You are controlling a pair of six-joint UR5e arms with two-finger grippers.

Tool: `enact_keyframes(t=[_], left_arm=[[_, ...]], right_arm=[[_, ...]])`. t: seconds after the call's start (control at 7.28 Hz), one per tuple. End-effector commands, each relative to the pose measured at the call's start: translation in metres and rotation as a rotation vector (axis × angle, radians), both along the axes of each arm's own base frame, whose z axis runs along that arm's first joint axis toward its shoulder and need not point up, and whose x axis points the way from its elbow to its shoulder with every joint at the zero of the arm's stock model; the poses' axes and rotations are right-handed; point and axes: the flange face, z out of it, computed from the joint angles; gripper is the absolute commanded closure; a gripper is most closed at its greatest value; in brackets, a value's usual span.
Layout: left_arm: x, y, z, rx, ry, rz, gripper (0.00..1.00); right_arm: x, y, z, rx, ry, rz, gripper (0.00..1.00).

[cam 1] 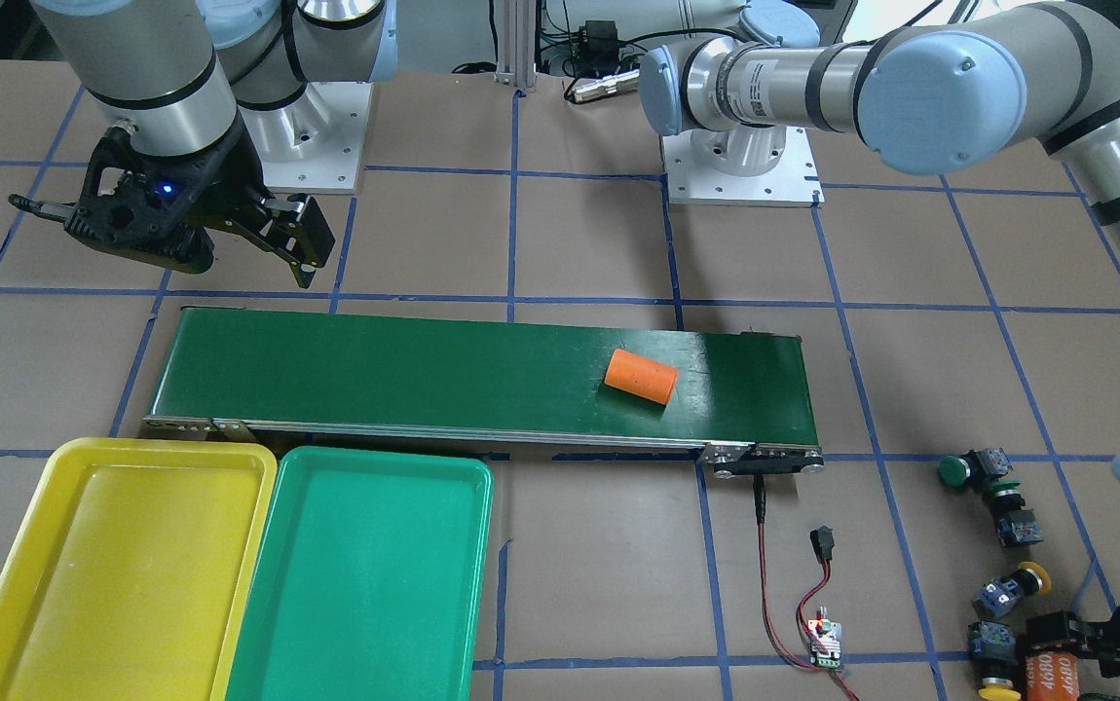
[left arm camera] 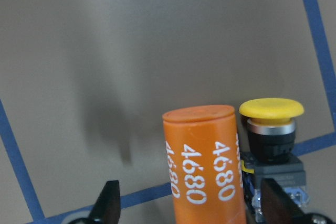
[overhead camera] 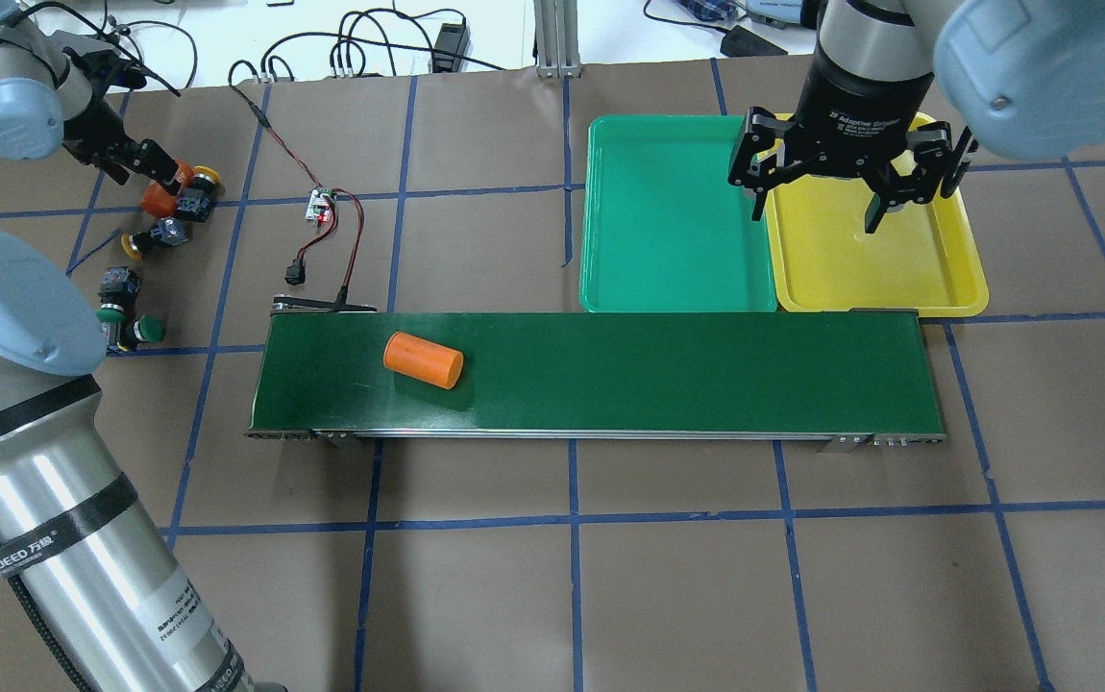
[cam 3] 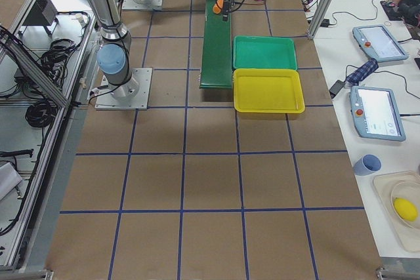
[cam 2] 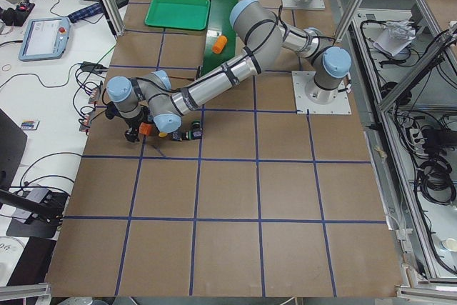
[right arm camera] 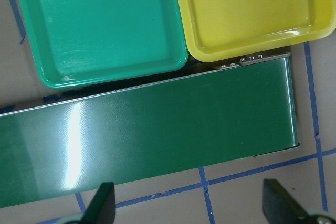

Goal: Sort buttons by color to trays

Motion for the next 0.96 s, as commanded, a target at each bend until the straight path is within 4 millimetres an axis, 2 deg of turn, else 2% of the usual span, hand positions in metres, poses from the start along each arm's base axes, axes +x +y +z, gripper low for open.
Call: enact_keyframes(t=[0.0,0.14,0.27,0.41,0.55,0.69,0.82], left_arm=[[0.004,-0.002,-0.002,-0.014,0.025,0.003,0.52],[0.008,-0.002,-0.001,-0.018,0.025,0.008,0.54],[0.011,-0.002,0.0,-0.028,0.042,0.013,0.78],[0.01,-0.001,-0.001,-0.024,0.053,0.017,0.93],[0.012,0.007,0.013,0.01,0.069,0.033,1.0],[-0.001,0.019,0.046,0.072,0.092,0.071,1.0],[-0.019,0.032,0.097,0.088,0.091,0.076,1.0]], right_arm=[[0.0,0.0,0.0,0.0,0.0,0.0,0.0],[0.0,0.0,0.0,0.0,0.0,0.0,0.0],[0.0,0.0,0.0,0.0,0.0,0.0,0.0],[0.0,0.0,0.0,0.0,0.0,0.0,0.0],[0.0,0.0,0.0,0.0,0.0,0.0,0.0],[0.0,0.0,0.0,0.0,0.0,-0.002,0.0],[0.0,0.0,0.0,0.0,0.0,0.0,0.0]])
